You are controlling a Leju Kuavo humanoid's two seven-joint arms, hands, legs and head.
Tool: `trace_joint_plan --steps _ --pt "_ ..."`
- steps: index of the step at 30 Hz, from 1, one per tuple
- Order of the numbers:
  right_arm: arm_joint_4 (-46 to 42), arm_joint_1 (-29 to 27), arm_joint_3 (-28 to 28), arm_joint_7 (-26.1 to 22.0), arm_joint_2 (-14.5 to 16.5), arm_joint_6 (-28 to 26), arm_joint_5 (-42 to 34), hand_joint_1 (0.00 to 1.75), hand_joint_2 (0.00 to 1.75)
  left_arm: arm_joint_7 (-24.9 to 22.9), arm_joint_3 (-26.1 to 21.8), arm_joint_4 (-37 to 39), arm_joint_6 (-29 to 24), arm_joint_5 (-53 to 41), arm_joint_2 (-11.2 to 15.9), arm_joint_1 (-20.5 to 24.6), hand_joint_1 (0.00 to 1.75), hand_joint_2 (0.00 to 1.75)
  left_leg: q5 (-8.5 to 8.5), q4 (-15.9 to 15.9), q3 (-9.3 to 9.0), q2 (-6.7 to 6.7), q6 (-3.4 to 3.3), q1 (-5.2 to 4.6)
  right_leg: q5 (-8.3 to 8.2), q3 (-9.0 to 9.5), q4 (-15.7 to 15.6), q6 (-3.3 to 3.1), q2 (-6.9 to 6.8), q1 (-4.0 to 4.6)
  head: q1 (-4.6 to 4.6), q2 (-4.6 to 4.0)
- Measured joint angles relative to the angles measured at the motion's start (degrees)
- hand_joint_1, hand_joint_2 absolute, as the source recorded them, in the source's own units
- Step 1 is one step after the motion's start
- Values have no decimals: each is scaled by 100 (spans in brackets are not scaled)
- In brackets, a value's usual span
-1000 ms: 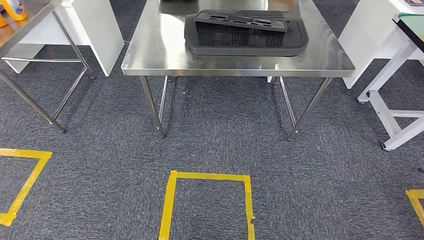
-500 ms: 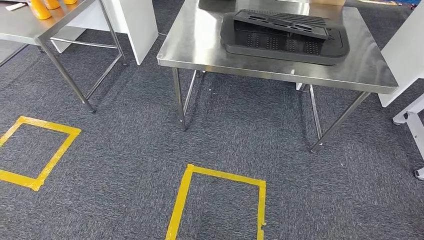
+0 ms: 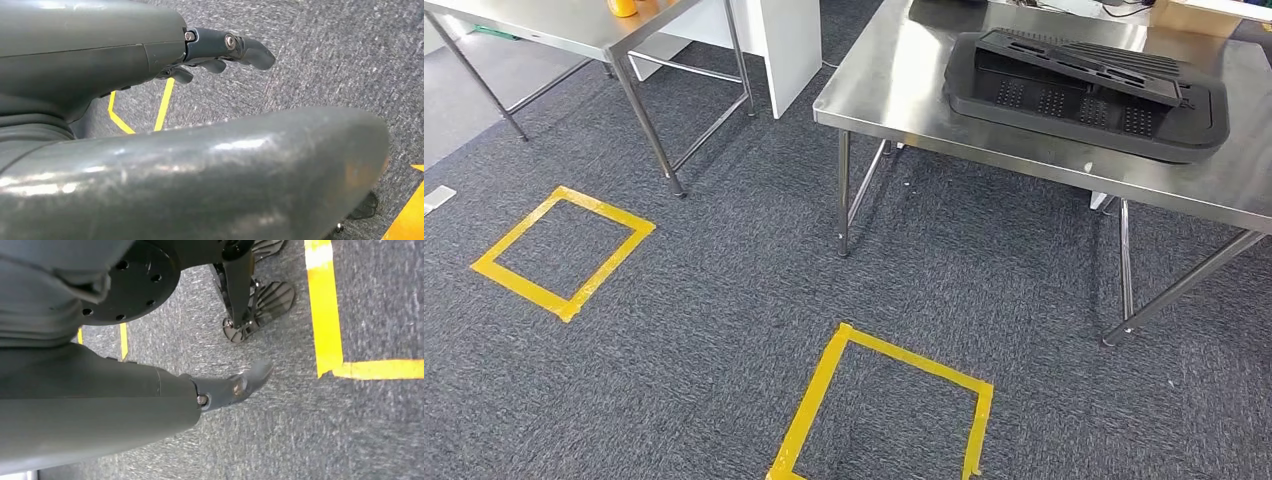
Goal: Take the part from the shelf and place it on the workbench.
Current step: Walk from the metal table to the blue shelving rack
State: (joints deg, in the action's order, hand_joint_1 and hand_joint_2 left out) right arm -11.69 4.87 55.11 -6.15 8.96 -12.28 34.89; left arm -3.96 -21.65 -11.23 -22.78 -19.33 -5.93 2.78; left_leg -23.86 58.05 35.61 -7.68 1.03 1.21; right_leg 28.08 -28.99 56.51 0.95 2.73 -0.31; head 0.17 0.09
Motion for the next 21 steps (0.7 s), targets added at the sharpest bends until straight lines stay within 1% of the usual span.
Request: trace_joint_plan --steps 1,2,3,4,5,6,7,8,9,10,11,12,13,14,15,16,18,19,20,21 --pt "0 -1 -1 -4 2 4 2 0 0 27 2 0 -29 -19 0 -13 0 0 -53 69 53 124 21 -3 -29 5 -12 -51 -76 -10 -6 0" --pt "0 -8 -1 -8 4 8 2 0 0 51 5 0 -51 -35 -1 -20 0 0 -183 252 151 306 38 -9 -55 4 -27 -97 -159 -23 -28 0" --pt "0 -21 -1 -12 4 8 1 0 0 70 10 0 -68 -49 -3 -17 0 0 -384 555 280 516 46 -14 -67 -8 -30 -127 -241 -21 -53 0" --pt "0 -37 -1 -17 3 9 1 0 0 81 16 0 -79 -55 -7 -12 0 0 -616 950 446 656 64 -17 -70 -20 -28 -144 -327 -6 -71 0" --pt "0 -53 -1 -20 1 9 2 0 0 88 23 0 -90 -56 -10 -10 0 0 -801 1335 603 718 81 -12 -69 -30 -25 -150 -425 7 -84 0" --pt "0 -63 -1 -21 1 9 2 0 0 91 29 0 -102 -56 -13 -13 0 0 -893 1587 692 741 91 -9 -69 -38 -23 -151 -523 19 -81 0" --pt "0 -67 -1 -22 0 8 3 0 0 93 33 0 -117 -60 -15 -21 0 0 -876 1637 674 754 95 -7 -68 -43 -22 -150 -616 28 -83 0" --pt "0 -67 -1 -20 1 2 3 0 0 97 36 0 -139 -69 -15 -30 0 0 -761 1444 532 782 90 -7 -66 -39 -21 -148 -699 31 -84 0" --pt "0 -63 -1 -15 3 -4 3 0 0 107 39 0 -162 -80 -15 -37 0 0 -593 1064 286 859 80 -8 -61 -30 -17 -144 -774 33 -84 0" --pt "0 -59 -1 -10 4 -10 4 0 0 123 43 -1 -183 -91 -16 -35 0 0 -466 651 33 1003 64 -25 -49 -21 -9 -131 -841 50 -87 0" --pt "0 -54 -1 -5 5 -15 5 0 0 145 46 -1 -202 -98 -19 -29 0 0 -376 319 -162 1107 35 -38 -34 -18 0 -111 -905 73 -81 0" --pt "0 -49 -1 -3 5 -16 5 0 0 166 49 -2 -216 -99 -22 -24 0 0 -337 115 -274 1179 5 -54 -21 -16 9 -89 -961 97 -70 0" --pt "0 -47 -1 -3 4 -16 6 0 0 183 50 -2 -226 -98 -26 -21 0 0 -342 52 -289 1182 -28 -76 -16 -10 11 -63 -1017 117 -61 0" --pt "0 -40 -1 -4 4 -16 6 0 0 195 50 -1 -235 -91 -29 -27 0 0 -322 44 -267 1097 -67 -81 -16 0 8 -40 -1078 122 -52 0" --pt "0 -34 -1 -5 3 -16 7 0 0 204 50 -1 -240 -80 -35 -34 0 0 -300 32 -264 1030 -106 -74 -7 -7 18 -12 -1086 115 -49 0" --pt "0 -28 -1 -5 3 -17 10 0 0 217 50 0 -241 -68 -39 -39 0 0 -271 18 -258 964 -153 -63 44 -35 81 10 -992 103 -44 0" --pt "0 -25 -1 -7 1 -19 18 0 0 244 50 0 -240 -49 -46 -40 0 0 -216 -4 -256 867 -232 -30 215 -154 326 26 -674 78 -27 0" --pt "0 -25 -1 -8 1 -20 20 0 0 252 50 0 -240 -47 -45 -38 0 0 -203 -4 -245 845 -251 -29 286 -194 434 19 -543 70 -18 0" --pt "0 -25 -1 -8 0 -20 21 0 0 255 50 0 -240 -46 -45 -38 0 0 -199 -4 -239 836 -257 -29 318 -217 490 14 -505 67 -17 0" --pt "0 -26 -1 -8 0 -20 21 0 0 256 50 0 -240 -45 -45 -38 0 0 -198 -4 -239 835 -258 -29 321 -220 496 13 -502 66 -17 0"
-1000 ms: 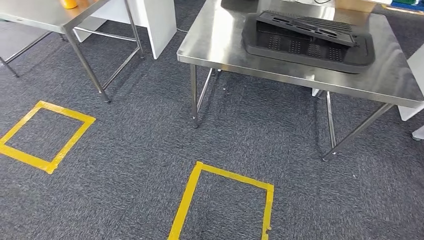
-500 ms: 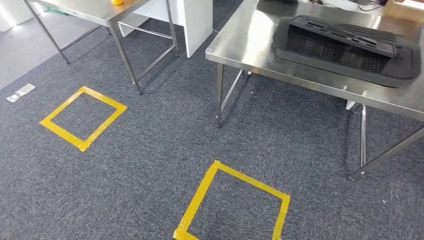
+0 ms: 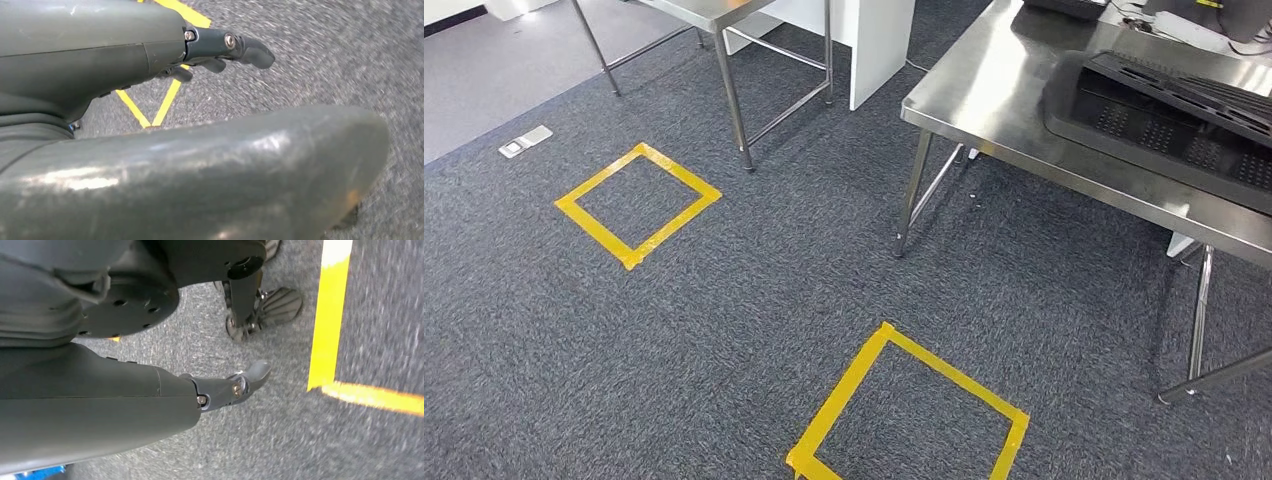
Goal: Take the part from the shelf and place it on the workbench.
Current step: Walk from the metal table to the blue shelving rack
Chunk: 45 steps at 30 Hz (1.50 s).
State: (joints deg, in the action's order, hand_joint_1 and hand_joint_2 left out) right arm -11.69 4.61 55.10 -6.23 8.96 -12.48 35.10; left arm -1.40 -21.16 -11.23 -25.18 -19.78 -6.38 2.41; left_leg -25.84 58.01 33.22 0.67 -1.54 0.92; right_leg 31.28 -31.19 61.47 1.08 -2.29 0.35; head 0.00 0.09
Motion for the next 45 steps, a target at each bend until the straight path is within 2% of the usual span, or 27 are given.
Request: trace_joint_plan --steps 2,4,5,7,8,10,11,12,15,17,18,20,22,23,25,26,28,30,32,33,34,36,38,40,41,42,45 --pt "0 -5 0 -2 -1 0 1 0 0 9 0 -1 -1 2 -2 4 0 0 9 0 13 -31 -10 0 78 -79 178 -9 49 -9 3 0" --pt "0 -21 0 -12 -6 0 7 0 0 41 0 -2 -7 6 -10 10 0 0 41 1 59 -162 -25 -3 310 -369 799 -11 148 -31 5 0" --pt "0 -28 0 -39 -22 3 16 0 0 62 0 -1 -15 1 -21 9 0 0 83 2 97 -338 -8 -1 247 -320 702 43 281 -58 7 0" --pt "0 -25 -1 -115 -58 27 43 0 0 71 0 0 17 -8 -40 7 0 0 166 6 168 -681 77 -17 -60 -36 49 103 542 -77 8 0" --pt "-1 -14 -3 -157 -79 44 58 0 0 50 0 0 61 -4 -48 5 0 0 207 -1 195 -822 133 -19 -261 184 -438 102 645 -76 6 0" --pt "-1 2 -15 -208 -97 73 80 0 0 6 -9 1 177 47 -48 -8 0 0 262 -31 236 -940 222 -12 -315 193 -495 -8 565 -65 5 0" --pt "-2 8 -23 -228 -104 84 89 0 0 -7 -18 1 229 77 -48 -18 0 0 249 -5 268 -900 248 -13 -347 204 -514 -57 493 -76 3 0" --pt "-2 10 -30 -242 -111 91 94 0 0 -11 -28 2 276 108 -49 -24 0 0 154 117 339 -763 269 -19 -381 212 -534 -108 409 -93 -12 0" --pt "-2 -19 -35 -239 -129 92 99 0 0 8 -57 4 426 199 -53 -12 0 0 -485 1117 788 -196 313 -23 -423 187 -547 -187 131 -82 -67 0" --pt "-2 -38 -36 -194 -140 74 109 0 0 27 -92 4 541 293 -57 -11 0 0 -678 1604 959 -91 346 2 -422 152 -542 -187 -69 -63 -72 0" --pt "-2 -38 -36 -170 -144 62 119 0 0 40 -123 4 600 356 -58 -16 0 0 -608 1520 868 -65 357 14 -420 136 -539 -185 -159 -63 -73 0" --pt "-3 -29 -38 -147 -149 48 136 0 0 98 -206 3 727 479 -60 -19 0 0 -319 789 373 110 364 31 -403 140 -523 -157 -315 -58 -74 0" --pt "-5 -23 -39 -161 -163 47 136 0 0 202 -269 1 862 545 -72 -1 0 0 -133 177 -24 322 324 17 -366 164 -494 -89 -435 -25 -60 0" --pt "-7 -18 -39 -173 -172 46 134 0 0 256 -294 0 931 566 -78 7 0 0 -109 67 -85 364 287 1 -353 195 -482 -52 -487 -11 -42 0" --pt "-9 -1 -39 -193 -184 46 131 0 0 348 -338 -2 1043 593 -86 7 0 0 -77 65 -46 235 196 -28 -349 229 -483 8 -590 -18 -9 0" --pt "-10 13 -39 -202 -189 46 129 0 0 378 -355 -2 1078 600 -89 3 0 0 -53 53 -25 166 150 -26 -325 224 -457 37 -534 -33 -6 0" --pt "-10 20 -39 -217 -196 47 128 0 0 422 -379 -2 1122 598 -93 10 0 0 5 29 15 31 59 -2 -125 67 -150 51 -194 -62 12 0" --pt "-9 4 -39 -233 -200 54 126 0 0 446 -391 -2 1149 596 -94 21 0 0 47 27 72 -118 1 0 236 -286 600 11 143 -79 31 0" --pt "-9 -15 -39 -258 -203 61 114 0 0 456 -398 -2 1167 593 -94 21 0 0 82 29 124 -305 -19 -16 434 -579 1201 17 206 -80 33 0" --pt "-9 -20 -39 -272 -204 63 107 0 0 459 -400 -1 1175 591 -95 18 0 0 99 29 140 -405 -16 -21 388 -578 1181 50 217 -80 34 0" --pt "-9 -19 -39 -286 -207 67 101 0 0 461 -402 -1 1184 586 -97 16 0 0 116 29 149 -502 -5 -23 252 -453 914 93 242 -81 33 0" --pt "-9 -8 -39 -313 -218 81 91 0 0 468 -403 -1 1203 566 -111 16 0 0 151 30 155 -675 33 -27 -86 -37 59 139 451 -80 34 0" --pt "-9 11 -39 -339 -229 102 78 0 0 481 -404 -1 1226 543 -126 19 0 0 187 28 175 -797 87 -39 -254 177 -426 90 637 -62 33 0" --pt "-9 33 -39 -352 -232 113 69 0 0 496 -404 -1 1258 530 -132 9 0 0 231 1 209 -906 159 -40 -289 190 -470 6 586 -33 32 0" --pt "-9 43 -38 -354 -232 115 65 0 0 504 -404 0 1271 519 -134 0 0 0 241 8 232 -926 189 -32 -315 202 -484 -34 513 -47 26 0" --pt "-10 45 -38 -354 -232 116 62 0 0 513 -404 0 1277 507 -135 -8 0 0 191 73 277 -835 210 -39 -345 218 -506 -82 437 -63 23 0" --pt "-9 18 -37 -353 -237 114 56 0 0 538 -404 0 1286 479 -137 -4 0 0 -365 939 687 -258 254 -62 -395 216 -547 -180 173 -76 -9 0"
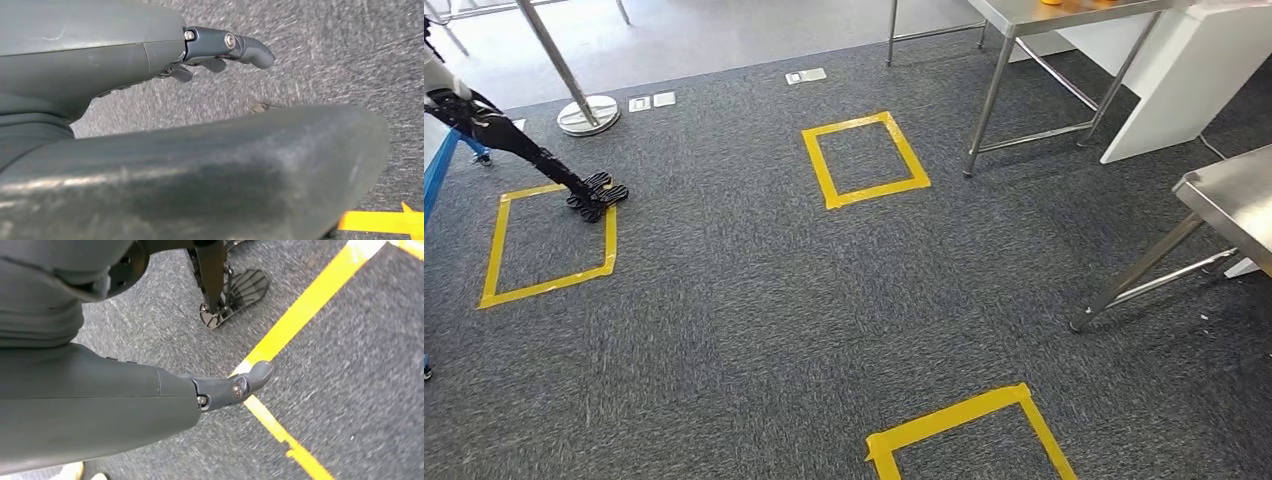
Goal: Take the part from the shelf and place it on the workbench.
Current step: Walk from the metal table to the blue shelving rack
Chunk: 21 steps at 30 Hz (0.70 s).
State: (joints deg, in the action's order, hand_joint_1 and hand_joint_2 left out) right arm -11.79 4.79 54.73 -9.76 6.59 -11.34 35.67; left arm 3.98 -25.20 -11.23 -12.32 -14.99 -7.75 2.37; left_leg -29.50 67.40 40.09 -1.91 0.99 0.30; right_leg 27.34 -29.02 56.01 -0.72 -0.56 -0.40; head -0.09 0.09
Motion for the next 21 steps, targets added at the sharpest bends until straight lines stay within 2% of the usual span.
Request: trace_joint_plan --steps 1,2,3,4,5,6,7,8,9,11,12,13,15,16,17,18,19,20,21 --pt "1 -9 0 2 -3 -1 1 0 0 6 0 0 3 -4 -1 3 0 0 -184 380 172 103 19 12 0 -9 3 -8 -93 10 -9 0" --pt "1 -14 0 5 -4 -2 2 0 0 11 0 0 7 -8 -1 3 0 0 -275 638 282 149 36 28 2 -15 5 -9 -185 17 -8 0" --pt "1 -14 0 9 -5 -2 3 0 0 14 0 0 16 -14 -1 0 0 0 -254 695 285 175 52 43 3 -19 8 -8 -271 19 -10 0" --pt "1 -12 0 12 -4 -2 5 0 0 17 0 0 28 -25 -1 -4 0 0 -133 519 164 207 64 58 8 -17 11 -1 -353 17 -12 0" --pt "1 -8 0 14 0 -2 8 0 0 19 0 0 42 -37 1 -4 0 0 43 154 -66 284 75 69 16 -9 17 11 -431 11 -12 0" --pt "-1 -4 0 14 -2 -2 10 0 0 19 0 0 63 -49 -1 2 0 0 190 -256 -316 424 77 68 36 -2 30 37 -500 25 -16 0" --pt "-2 0 0 14 -3 -2 13 0 0 19 0 0 78 -57 -1 10 0 0 296 -590 -518 525 63 64 62 -2 46 71 -564 41 -11 0" --pt "-4 3 0 14 -5 -2 14 0 0 19 0 0 90 -59 -1 19 0 0 342 -790 -637 592 37 53 83 -3 58 107 -617 59 2 0" --pt "-5 9 0 14 -9 -2 14 0 0 20 0 0 99 -60 -2 25 0 0 343 -852 -662 596 2 33 98 8 64 142 -668 75 16 0" --pt "-6 25 1 14 -9 -2 14 0 0 15 0 0 101 -60 -1 25 0 0 377 -865 -629 440 -85 18 107 30 63 200 -745 59 39 0" --pt "-6 32 1 14 -9 -3 16 0 0 10 0 0 103 -60 -1 25 0 0 402 -878 -614 367 -129 20 148 18 115 220 -653 43 43 0" --pt "-6 33 1 14 -9 -3 19 0 0 2 0 0 105 -60 0 28 0 0 429 -892 -603 297 -173 29 243 -50 260 224 -490 29 48 0" --pt "-6 21 0 17 -5 -7 26 0 0 -10 0 0 110 -63 2 40 0 0 470 -903 -567 150 -238 35 587 -368 937 183 -95 11 67 0" --pt "-6 11 0 20 -4 -9 29 0 0 -14 0 0 111 -67 3 45 0 0 485 -903 -542 64 -260 29 760 -578 1369 161 -5 11 70 0" --pt "-6 0 1 23 -3 -11 31 0 0 -15 0 0 113 -73 3 48 0 0 500 -902 -518 -32 -273 22 870 -751 1706 160 29 12 74 0" --pt "-6 -8 1 27 -3 -13 32 0 0 -16 0 0 114 -81 3 45 0 0 515 -902 -501 -129 -278 16 883 -829 1836 180 42 14 74 0" --pt "-6 -9 2 29 -4 -14 34 0 0 -19 0 0 115 -92 3 42 0 0 531 -902 -492 -226 -276 13 792 -780 1707 217 58 14 74 0" --pt "-6 -7 2 31 -5 -15 37 0 0 -21 0 0 115 -102 3 39 0 0 547 -902 -487 -319 -266 12 623 -613 1346 256 105 14 74 0" --pt "-6 -3 2 32 -9 -16 40 0 0 -24 0 0 115 -110 3 38 0 0 566 -902 -483 -406 -249 16 440 -392 877 281 227 9 75 0"
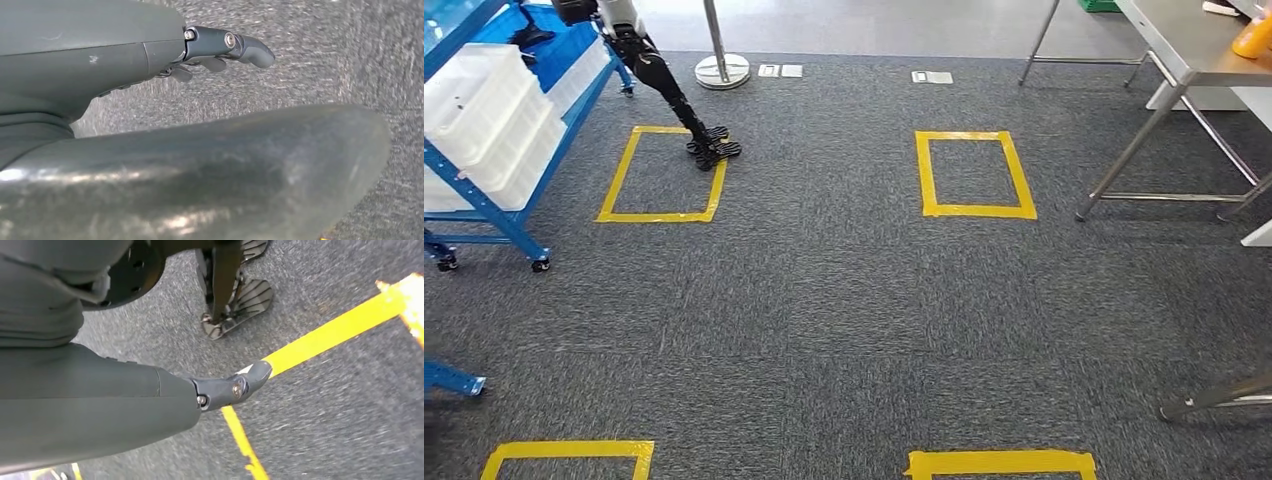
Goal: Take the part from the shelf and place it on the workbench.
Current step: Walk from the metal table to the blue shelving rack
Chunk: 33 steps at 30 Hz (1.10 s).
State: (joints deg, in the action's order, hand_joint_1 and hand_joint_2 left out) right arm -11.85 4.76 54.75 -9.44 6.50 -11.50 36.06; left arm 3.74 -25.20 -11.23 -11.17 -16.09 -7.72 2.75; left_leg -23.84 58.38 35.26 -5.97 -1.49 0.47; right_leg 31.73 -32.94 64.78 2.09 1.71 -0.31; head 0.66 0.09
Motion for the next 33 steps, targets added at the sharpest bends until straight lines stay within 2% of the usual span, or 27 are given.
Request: trace_joint_plan --steps 2,3,5,6,8,9,10,11,12,13,14,15,17,18,20,21,22,23,24,25,26,27,28,29,31,32,33 --pt "0 9 0 5 -8 -1 5 0 0 -3 0 0 0 -7 -1 4 0 0 31 5 13 -146 48 -13 -251 309 -667 -24 198 13 -2 0" --pt "0 16 0 11 -11 -2 7 0 0 -4 0 0 0 -8 -2 2 0 0 47 1 24 -202 79 -15 -292 355 -777 -61 240 27 -5 0" --pt "0 31 0 24 -9 -2 8 0 0 -6 0 1 -3 -9 -1 -16 0 0 90 -25 49 -317 151 -10 -337 358 -794 -141 121 44 -8 0" --pt "-1 37 0 28 -8 -2 12 0 0 -8 0 1 -5 -9 -1 -28 0 0 74 2 82 -274 178 -11 -367 374 -817 -183 48 31 -10 0" --pt "-2 32 0 30 -7 -2 20 0 0 -14 0 3 -7 -9 1 -40 0 0 -174 332 256 59 218 -26 -426 397 -868 -269 -119 1 -37 0" --pt "-2 20 0 30 -9 -2 24 0 0 -16 0 4 -7 -9 1 -36 0 0 -392 658 404 295 229 -27 -437 400 -873 -294 -204 7 -50 0" --pt "-2 6 0 30 -11 -1 26 0 0 -19 0 4 -7 -9 1 -32 0 0 -606 1037 570 447 251 -16 -439 391 -872 -309 -292 19 -62 0" --pt "-2 -5 0 30 -13 0 26 0 0 -19 0 4 -7 -9 1 -30 0 0 -745 1359 708 522 272 2 -436 384 -870 -309 -386 28 -65 0" --pt "-2 -10 0 30 -15 2 26 0 0 -20 0 4 -7 -9 1 -32 0 0 -786 1532 771 561 294 20 -434 380 -868 -308 -477 30 -64 0" --pt "-2 -8 0 30 -15 4 26 0 0 -21 0 4 -7 -9 1 -36 0 0 -724 1498 726 590 314 39 -431 377 -866 -305 -564 27 -66 0" --pt "-2 -4 0 30 -13 7 26 0 0 -23 0 4 -7 -8 1 -40 0 0 -574 1234 556 637 330 57 -423 383 -863 -294 -644 21 -67 0" --pt "-2 0 0 29 -10 10 26 0 0 -24 0 4 -8 -8 2 -39 0 0 -405 831 305 757 344 69 -410 396 -854 -274 -716 19 -67 0" --pt "-3 7 0 27 -13 12 27 0 0 -25 0 4 -8 -7 -2 -23 0 0 -205 194 -83 992 316 59 -364 397 -825 -206 -836 52 -59 0" --pt "-4 14 0 25 -16 12 28 0 0 -29 0 4 -8 -7 -4 -16 0 0 -186 61 -156 1046 282 42 -345 410 -814 -172 -889 69 -47 0" --pt "-4 31 0 22 -17 11 31 0 0 -48 0 4 -9 -7 -5 -12 0 0 -179 34 -133 918 192 6 -330 446 -817 -114 -1007 74 -25 0" --pt "-4 42 0 22 -16 11 32 0 0 -61 0 4 -9 -8 -5 -13 0 0 -160 19 -125 843 150 6 -309 452 -797 -85 -988 60 -24 0" --pt "-4 48 0 22 -15 11 33 0 0 -71 0 4 -9 -8 -4 -11 0 0 -136 3 -118 770 105 12 -247 417 -714 -71 -867 46 -22 0" --pt "-4 48 0 21 -12 11 34 0 0 -79 0 4 -11 -8 -4 -4 0 0 -110 -12 -112 696 63 24 -128 328 -516 -74 -681 35 -16 0" --pt "-4 43 0 22 -9 11 35 0 0 -84 0 4 -14 -9 -3 5 0 0 -89 -17 -97 619 28 34 40 166 -180 -95 -457 17 -13 0" --pt "-4 33 0 23 -5 10 35 0 0 -88 0 4 -16 -11 -2 14 0 0 -71 -16 -72 535 2 32 223 -34 235 -124 -298 13 -8 0" --pt "-3 21 0 25 -1 9 35 0 0 -90 0 4 -17 -13 -2 19 0 0 -56 -16 -48 439 -13 28 368 -233 633 -135 -224 10 -7 0" --pt "-3 12 0 26 2 8 36 0 0 -90 0 4 -16 -16 -2 20 0 0 -40 -15 -28 337 -19 24 431 -370 883 -123 -197 7 -8 0" --pt "-2 6 0 27 3 7 36 0 0 -90 0 4 -16 -18 -2 17 0 0 -25 -14 -15 239 -16 22 392 -397 898 -88 -184 5 -6 0" --pt "-2 5 0 28 3 7 37 0 0 -88 0 4 -15 -19 -2 15 0 0 -9 -14 -8 144 -4 22 263 -307 674 -38 -162 -3 -7 0" --pt "-2 14 0 28 3 7 38 0 0 -75 0 4 -14 -23 -1 16 0 0 25 -12 -1 -32 39 21 -93 83 -175 43 69 -36 -8 0" --pt "-2 19 0 28 4 7 39 0 0 -67 0 4 -14 -26 1 19 0 0 39 -10 4 -101 66 12 -222 232 -511 42 192 -45 -9 0" --pt "-2 28 0 27 6 7 40 0 0 -60 0 4 -13 -31 2 21 0 0 57 -14 15 -161 97 3 -293 315 -706 20 286 -43 -13 0"
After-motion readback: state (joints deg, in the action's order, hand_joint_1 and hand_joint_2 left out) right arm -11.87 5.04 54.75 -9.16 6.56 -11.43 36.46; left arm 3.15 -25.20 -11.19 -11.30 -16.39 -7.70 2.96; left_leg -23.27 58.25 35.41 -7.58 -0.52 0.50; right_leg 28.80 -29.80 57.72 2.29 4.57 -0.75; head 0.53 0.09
